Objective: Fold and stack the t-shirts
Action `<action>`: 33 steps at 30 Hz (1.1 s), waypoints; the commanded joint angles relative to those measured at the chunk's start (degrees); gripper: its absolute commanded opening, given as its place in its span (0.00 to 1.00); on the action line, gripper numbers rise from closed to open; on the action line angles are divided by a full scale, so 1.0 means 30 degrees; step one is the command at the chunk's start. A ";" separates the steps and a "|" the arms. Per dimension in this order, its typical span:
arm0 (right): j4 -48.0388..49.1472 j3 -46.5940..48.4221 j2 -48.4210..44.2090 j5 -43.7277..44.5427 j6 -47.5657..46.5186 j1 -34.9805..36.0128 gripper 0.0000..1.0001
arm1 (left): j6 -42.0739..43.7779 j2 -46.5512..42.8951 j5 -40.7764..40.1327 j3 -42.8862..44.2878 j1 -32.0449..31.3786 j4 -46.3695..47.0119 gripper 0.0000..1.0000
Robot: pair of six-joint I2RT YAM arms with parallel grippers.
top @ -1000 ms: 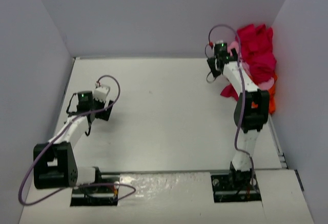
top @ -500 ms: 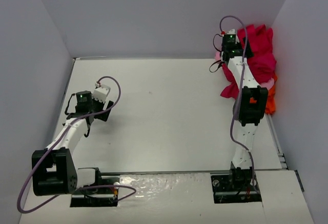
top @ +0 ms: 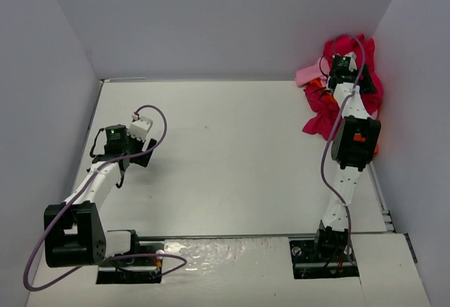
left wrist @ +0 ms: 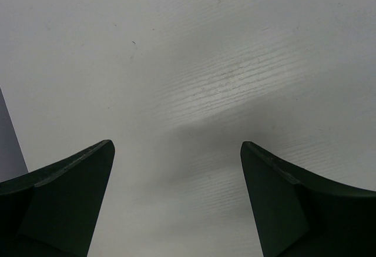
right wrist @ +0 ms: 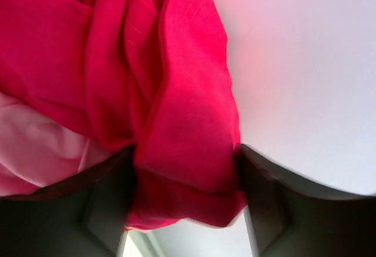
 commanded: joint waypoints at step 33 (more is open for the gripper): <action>-0.3839 -0.8692 -1.5580 -2.9964 0.1269 0.7814 0.05 | -0.1070 0.0076 -0.0899 0.1423 -0.0763 0.0456 0.86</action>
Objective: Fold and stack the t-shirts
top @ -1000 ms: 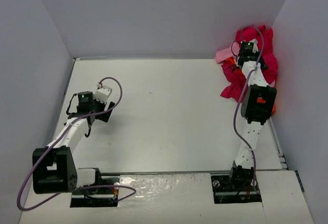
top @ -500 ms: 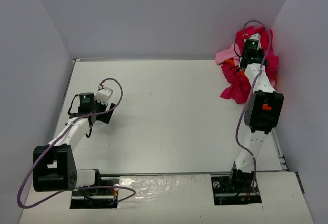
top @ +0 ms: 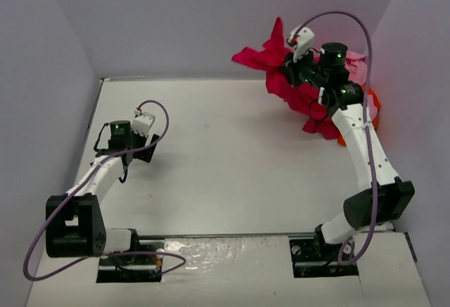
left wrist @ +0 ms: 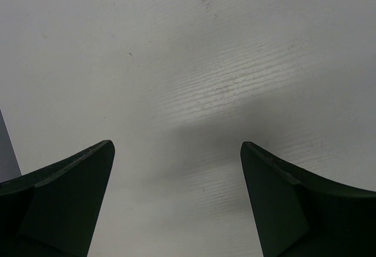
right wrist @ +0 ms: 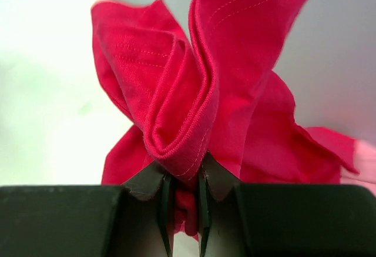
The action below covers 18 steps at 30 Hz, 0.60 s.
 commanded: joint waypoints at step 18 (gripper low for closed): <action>-0.8030 -0.4483 -0.2048 0.0305 -0.6436 0.2145 1.00 | 0.0030 0.0393 0.0173 0.2047 -0.1183 -0.0302 0.87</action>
